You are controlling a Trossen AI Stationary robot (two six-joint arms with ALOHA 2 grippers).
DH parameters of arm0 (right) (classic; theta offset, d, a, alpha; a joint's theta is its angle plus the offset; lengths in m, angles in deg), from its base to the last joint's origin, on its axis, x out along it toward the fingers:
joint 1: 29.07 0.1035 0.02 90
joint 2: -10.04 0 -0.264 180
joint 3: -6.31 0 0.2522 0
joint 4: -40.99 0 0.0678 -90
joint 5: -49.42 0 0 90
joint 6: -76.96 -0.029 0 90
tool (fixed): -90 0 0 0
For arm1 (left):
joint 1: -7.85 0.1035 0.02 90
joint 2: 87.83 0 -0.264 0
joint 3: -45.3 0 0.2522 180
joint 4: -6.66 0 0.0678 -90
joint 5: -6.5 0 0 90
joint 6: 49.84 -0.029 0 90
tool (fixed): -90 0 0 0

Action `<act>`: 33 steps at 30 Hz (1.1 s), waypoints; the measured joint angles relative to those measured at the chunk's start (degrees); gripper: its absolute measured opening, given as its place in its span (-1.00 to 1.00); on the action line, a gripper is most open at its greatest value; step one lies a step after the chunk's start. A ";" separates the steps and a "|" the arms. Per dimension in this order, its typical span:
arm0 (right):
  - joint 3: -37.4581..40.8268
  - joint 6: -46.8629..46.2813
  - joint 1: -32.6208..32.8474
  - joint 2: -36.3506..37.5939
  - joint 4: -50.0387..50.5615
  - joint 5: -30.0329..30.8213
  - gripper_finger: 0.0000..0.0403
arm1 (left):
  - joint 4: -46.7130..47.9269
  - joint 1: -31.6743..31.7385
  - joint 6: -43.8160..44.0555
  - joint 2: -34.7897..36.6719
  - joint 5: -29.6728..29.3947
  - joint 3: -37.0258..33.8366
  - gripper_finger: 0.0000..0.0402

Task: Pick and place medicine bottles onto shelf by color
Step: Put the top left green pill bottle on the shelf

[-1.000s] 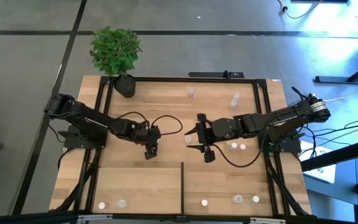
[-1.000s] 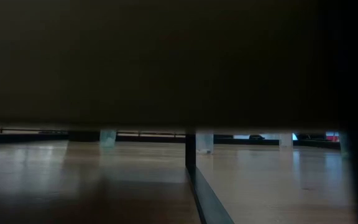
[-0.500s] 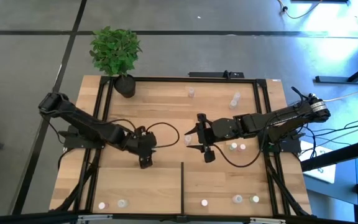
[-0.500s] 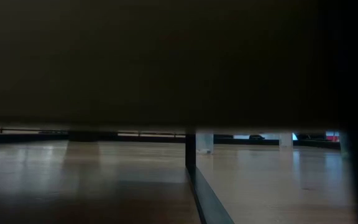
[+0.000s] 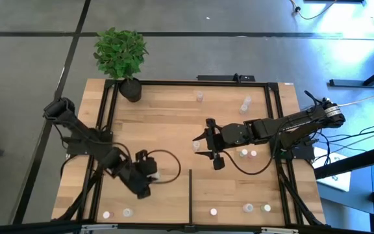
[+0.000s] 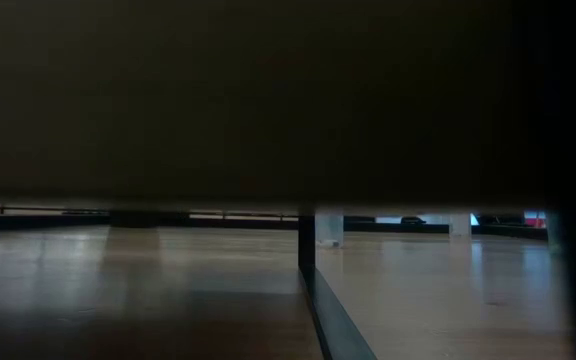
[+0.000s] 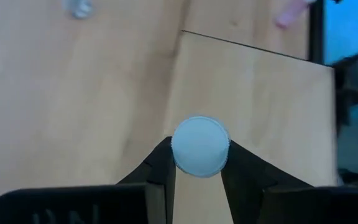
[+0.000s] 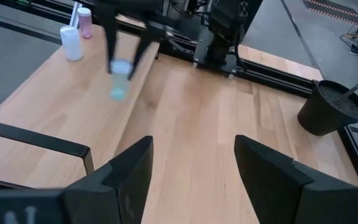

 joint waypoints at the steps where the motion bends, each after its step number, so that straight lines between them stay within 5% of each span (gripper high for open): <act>1: 0.00 0.00 0.00 -0.02 0.11 0.00 0.13 | -0.17 -0.79 0.54 -0.75 0.00 0.57 -0.56; 17: 0.00 0.00 -0.02 -0.02 0.10 0.00 0.13 | 6.07 -11.17 3.96 -15.06 -1.93 15.59 -0.56; 33: 0.00 0.00 -0.01 -0.02 0.14 0.00 0.13 | 9.49 -17.35 12.08 -15.71 -9.00 18.41 -0.56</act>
